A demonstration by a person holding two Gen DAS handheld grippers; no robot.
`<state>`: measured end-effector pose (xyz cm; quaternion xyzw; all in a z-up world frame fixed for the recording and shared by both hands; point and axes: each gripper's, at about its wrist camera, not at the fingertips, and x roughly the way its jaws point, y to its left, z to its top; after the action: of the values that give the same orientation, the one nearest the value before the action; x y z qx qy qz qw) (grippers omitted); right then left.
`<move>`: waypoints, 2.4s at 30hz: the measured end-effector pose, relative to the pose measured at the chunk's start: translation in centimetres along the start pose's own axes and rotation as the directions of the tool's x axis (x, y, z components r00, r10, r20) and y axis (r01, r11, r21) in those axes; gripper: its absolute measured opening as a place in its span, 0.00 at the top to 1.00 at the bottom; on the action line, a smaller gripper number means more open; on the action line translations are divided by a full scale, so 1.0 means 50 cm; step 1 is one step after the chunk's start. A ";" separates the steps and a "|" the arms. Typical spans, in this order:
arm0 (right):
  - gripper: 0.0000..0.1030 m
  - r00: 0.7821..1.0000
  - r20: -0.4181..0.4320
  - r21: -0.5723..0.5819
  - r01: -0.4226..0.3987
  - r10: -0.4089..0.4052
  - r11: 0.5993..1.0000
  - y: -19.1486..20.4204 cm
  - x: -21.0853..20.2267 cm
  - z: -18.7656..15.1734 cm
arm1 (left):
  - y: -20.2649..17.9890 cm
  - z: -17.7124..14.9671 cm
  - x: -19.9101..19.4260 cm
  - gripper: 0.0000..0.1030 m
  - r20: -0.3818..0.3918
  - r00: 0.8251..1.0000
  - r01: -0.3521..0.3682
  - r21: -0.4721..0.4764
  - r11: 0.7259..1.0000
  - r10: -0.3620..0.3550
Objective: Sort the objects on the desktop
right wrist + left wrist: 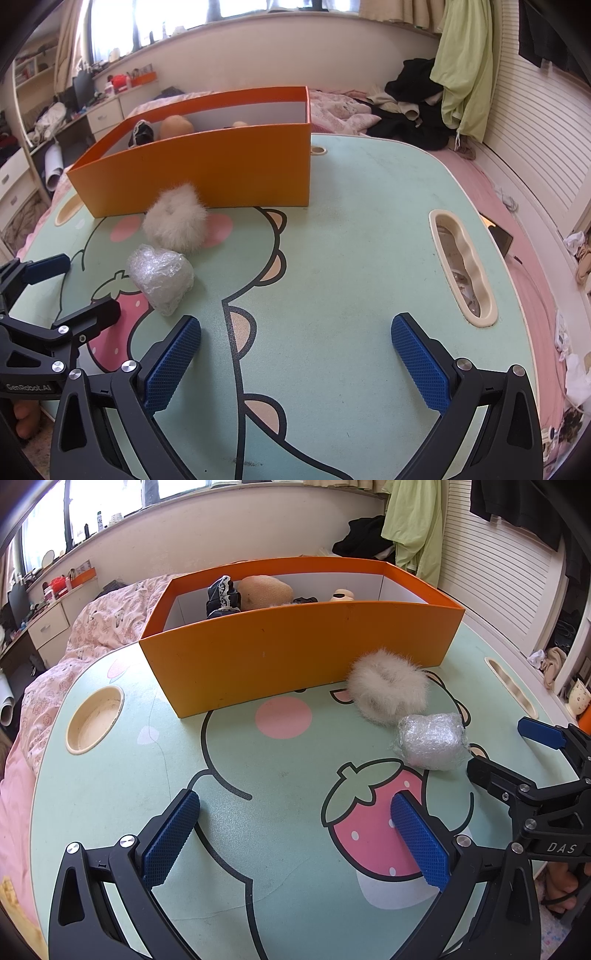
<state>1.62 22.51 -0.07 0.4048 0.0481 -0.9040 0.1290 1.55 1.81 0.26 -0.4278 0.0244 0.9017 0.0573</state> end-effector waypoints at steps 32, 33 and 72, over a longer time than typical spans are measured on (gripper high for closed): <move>0.45 0.987 -0.011 -0.136 -0.160 0.160 0.978 0.121 0.044 0.070 | -0.001 0.002 -0.003 0.00 0.000 1.000 0.001 -0.001 1.000 -0.001; 0.63 0.989 -0.008 -0.156 -0.146 0.146 0.977 0.127 0.042 0.069 | -0.001 0.002 -0.003 0.00 0.000 1.000 0.001 -0.001 1.000 -0.001; 0.65 0.977 0.203 0.242 -0.115 0.066 0.963 -0.094 -0.072 -0.008 | -0.084 0.123 0.044 0.63 0.022 0.999 0.050 -0.025 0.998 -0.049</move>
<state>2.94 27.79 2.27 0.3299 -0.0989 -0.9309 0.1217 -4.05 6.71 2.47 -0.4192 0.0017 0.9048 0.0744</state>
